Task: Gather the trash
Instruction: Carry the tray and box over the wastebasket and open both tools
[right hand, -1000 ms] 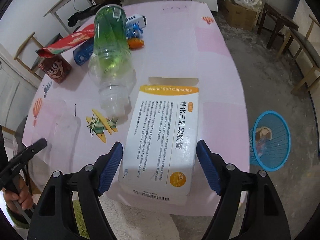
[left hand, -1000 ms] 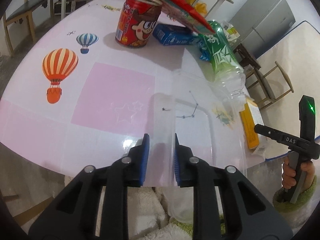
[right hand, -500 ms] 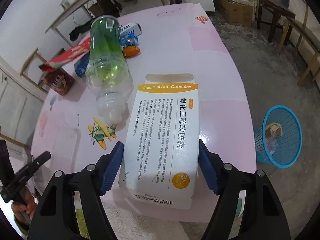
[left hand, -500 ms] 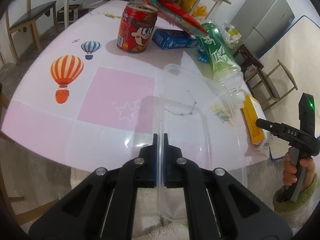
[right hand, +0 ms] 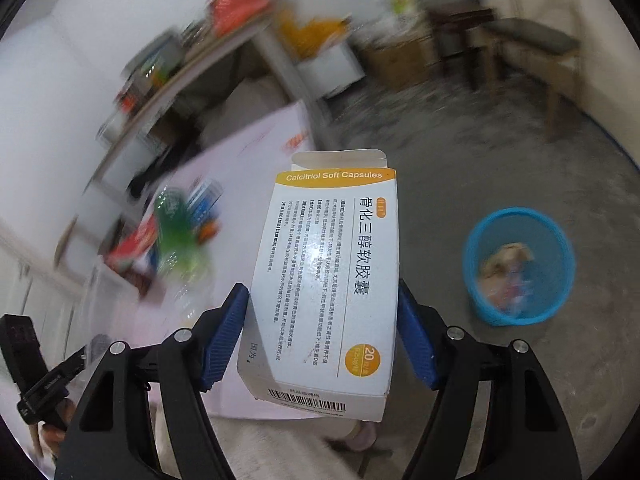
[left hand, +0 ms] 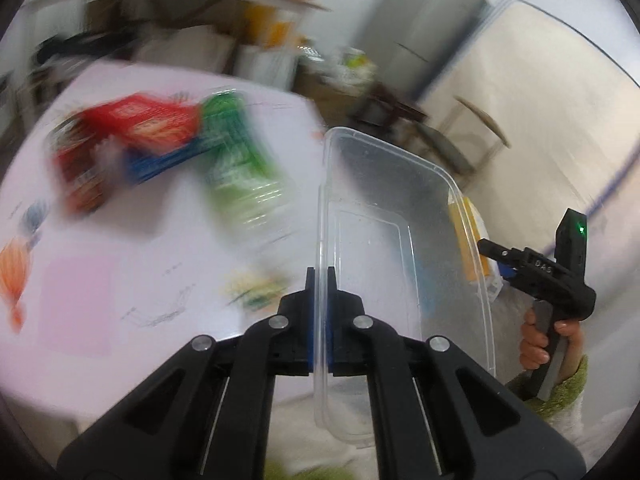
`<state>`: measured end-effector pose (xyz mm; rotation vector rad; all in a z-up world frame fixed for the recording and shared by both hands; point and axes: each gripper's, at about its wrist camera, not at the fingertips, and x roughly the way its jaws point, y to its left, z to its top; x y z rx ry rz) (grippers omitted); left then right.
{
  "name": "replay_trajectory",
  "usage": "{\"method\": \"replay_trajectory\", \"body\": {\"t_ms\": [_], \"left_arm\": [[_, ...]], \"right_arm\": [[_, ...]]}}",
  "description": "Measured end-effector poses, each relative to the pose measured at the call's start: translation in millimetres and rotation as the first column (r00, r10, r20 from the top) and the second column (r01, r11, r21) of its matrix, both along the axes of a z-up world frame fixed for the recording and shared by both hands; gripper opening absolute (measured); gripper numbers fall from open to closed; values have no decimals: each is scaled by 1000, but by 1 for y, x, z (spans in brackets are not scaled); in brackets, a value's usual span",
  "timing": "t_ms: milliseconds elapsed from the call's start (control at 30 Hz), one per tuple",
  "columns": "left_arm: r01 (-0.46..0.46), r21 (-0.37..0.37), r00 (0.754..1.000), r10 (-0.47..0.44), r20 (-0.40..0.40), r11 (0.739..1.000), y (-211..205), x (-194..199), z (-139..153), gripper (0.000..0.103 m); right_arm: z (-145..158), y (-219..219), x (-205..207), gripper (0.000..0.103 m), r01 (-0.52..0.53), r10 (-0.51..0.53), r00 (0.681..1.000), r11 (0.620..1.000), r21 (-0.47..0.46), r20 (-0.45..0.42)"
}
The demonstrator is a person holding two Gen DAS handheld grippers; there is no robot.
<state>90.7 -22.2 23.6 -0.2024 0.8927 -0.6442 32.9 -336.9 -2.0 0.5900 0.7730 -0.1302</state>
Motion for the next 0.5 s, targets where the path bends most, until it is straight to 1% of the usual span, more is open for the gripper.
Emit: {"method": "replay_trajectory", "body": {"t_ms": [33, 67, 133, 167, 233, 300, 333, 367, 400, 467, 500], "left_arm": [[51, 3, 999, -51, -3, 999, -27, 9, 4, 2], [90, -1, 996, -90, -11, 996, -46, 16, 5, 2], [167, -4, 984, -167, -57, 986, -89, 31, 4, 2], [213, 1, 974, -212, -75, 977, -118, 37, 3, 2], [284, 38, 954, -278, -111, 958, -177, 49, -1, 2], [341, 31, 931, -333, -152, 940, -223, 57, -7, 2], [356, 40, 923, -345, -171, 934, -245, 61, -12, 2], [360, 57, 919, -343, -195, 931, -274, 67, -20, 3], [362, 65, 916, -342, -208, 930, -297, 71, -29, 3], [325, 102, 923, -292, -249, 940, -338, 78, -51, 21], [318, 83, 920, -286, -267, 945, -353, 80, -61, 47]], "right_arm": [[-2, -19, -14, 70, 60, -60, 998, 998, 7, 3], [-4, -32, -23, 70, 97, -97, 995, 995, 16, 3], [-11, -58, -43, 70, 179, -179, 984, 983, 33, -8], [-18, -75, -59, 70, 236, -235, 972, 971, 46, -21], [-28, -94, -78, 70, 301, -298, 953, 952, 65, -42], [-37, -112, -98, 70, 359, -355, 933, 929, 86, -60], [-41, -118, -106, 70, 383, -378, 923, 919, 92, -68], [-45, -127, -118, 70, 414, -408, 910, 905, 101, -77], [-48, -130, -123, 70, 428, -421, 903, 897, 106, -81], [-56, -140, -136, 70, 466, -457, 884, 877, 117, -95], [-60, -143, -142, 70, 475, -466, 879, 872, 118, -101]]}}
